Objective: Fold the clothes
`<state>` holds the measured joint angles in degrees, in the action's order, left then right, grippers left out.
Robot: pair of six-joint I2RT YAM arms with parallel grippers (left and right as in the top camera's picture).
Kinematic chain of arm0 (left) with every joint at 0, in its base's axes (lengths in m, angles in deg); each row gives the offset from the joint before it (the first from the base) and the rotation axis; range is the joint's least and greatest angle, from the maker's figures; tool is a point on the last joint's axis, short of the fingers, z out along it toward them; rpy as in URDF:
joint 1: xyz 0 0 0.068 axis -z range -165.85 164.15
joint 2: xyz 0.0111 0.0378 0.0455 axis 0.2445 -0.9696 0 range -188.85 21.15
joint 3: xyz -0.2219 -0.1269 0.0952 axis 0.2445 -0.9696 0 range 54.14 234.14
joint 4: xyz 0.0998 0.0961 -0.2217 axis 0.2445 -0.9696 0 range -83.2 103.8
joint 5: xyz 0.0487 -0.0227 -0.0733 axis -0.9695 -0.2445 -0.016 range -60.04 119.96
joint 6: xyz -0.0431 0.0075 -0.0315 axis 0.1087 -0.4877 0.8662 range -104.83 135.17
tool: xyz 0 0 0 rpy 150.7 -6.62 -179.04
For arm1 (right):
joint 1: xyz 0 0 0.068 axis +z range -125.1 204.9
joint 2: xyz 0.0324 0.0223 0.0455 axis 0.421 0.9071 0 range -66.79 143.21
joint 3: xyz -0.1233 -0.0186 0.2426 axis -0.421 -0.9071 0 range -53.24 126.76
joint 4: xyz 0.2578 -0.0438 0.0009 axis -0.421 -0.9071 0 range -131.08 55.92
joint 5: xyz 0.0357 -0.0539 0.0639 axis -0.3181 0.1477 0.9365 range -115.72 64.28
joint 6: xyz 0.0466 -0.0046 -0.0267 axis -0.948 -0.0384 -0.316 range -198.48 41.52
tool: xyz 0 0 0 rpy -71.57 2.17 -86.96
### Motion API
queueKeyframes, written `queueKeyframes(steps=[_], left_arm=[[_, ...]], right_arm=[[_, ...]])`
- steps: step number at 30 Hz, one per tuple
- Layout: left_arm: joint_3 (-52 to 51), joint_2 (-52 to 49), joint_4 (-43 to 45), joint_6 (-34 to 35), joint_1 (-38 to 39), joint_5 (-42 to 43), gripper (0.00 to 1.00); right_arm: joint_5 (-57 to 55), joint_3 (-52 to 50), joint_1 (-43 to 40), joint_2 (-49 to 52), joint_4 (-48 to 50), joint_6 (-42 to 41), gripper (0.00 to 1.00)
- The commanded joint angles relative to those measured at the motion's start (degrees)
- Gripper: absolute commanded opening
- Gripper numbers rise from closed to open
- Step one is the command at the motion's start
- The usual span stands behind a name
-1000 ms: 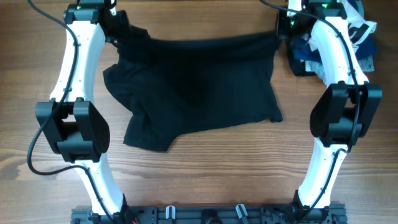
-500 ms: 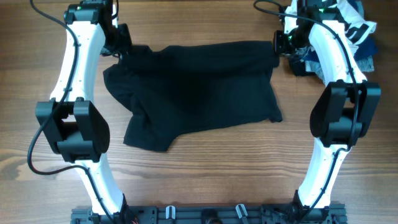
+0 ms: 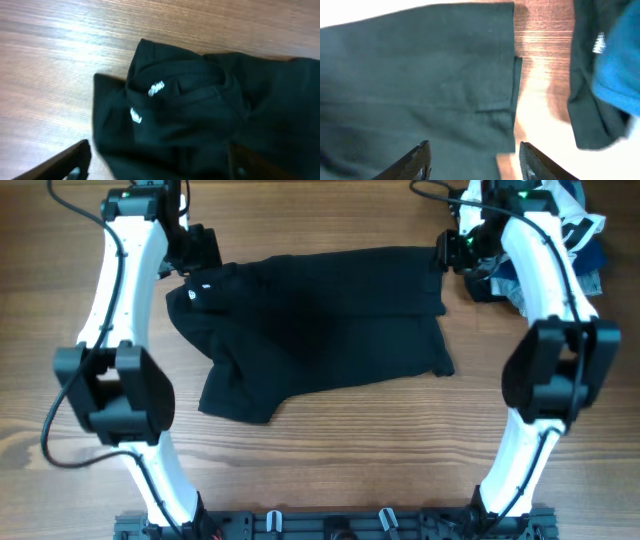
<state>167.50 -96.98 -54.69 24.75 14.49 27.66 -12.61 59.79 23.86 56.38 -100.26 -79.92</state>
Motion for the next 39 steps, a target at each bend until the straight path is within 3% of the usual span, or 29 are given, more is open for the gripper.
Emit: queueKeyframes(steps=[1,8,21,25,31,39], left_arm=[[1.64,11.67,-2.82,1.84,-0.50,-0.13,0.91],[1.64,19.82,-12.79,6.49,-0.50,-0.37,0.96],[-1.01,26.56,-27.96,15.69,1.64,-2.49,0.97],[-11.89,32.39,-25.03,22.73,6.49,-5.11,0.98],[-36.50,43.76,-10.38,31.80,14.49,-4.81,1.00],[-55.04,47.19,-0.04,35.95,16.59,-4.68,1.00]], right_arm=[[1.57,0.55,-0.55,-11.91,-2.97,-0.24,0.62],[-1.22,0.52,-0.55,-24.06,-13.38,-2.64,0.66],[-2.12,0.46,-0.42,-32.74,-24.81,-4.74,0.66],[-2.10,-0.87,-0.42,-34.97,-25.57,-5.25,0.66],[-2.10,-9.42,-0.42,-39.69,-22.69,-6.27,0.66],[-2.14,-25.68,1.68,-43.80,-14.16,-9.11,0.66]])
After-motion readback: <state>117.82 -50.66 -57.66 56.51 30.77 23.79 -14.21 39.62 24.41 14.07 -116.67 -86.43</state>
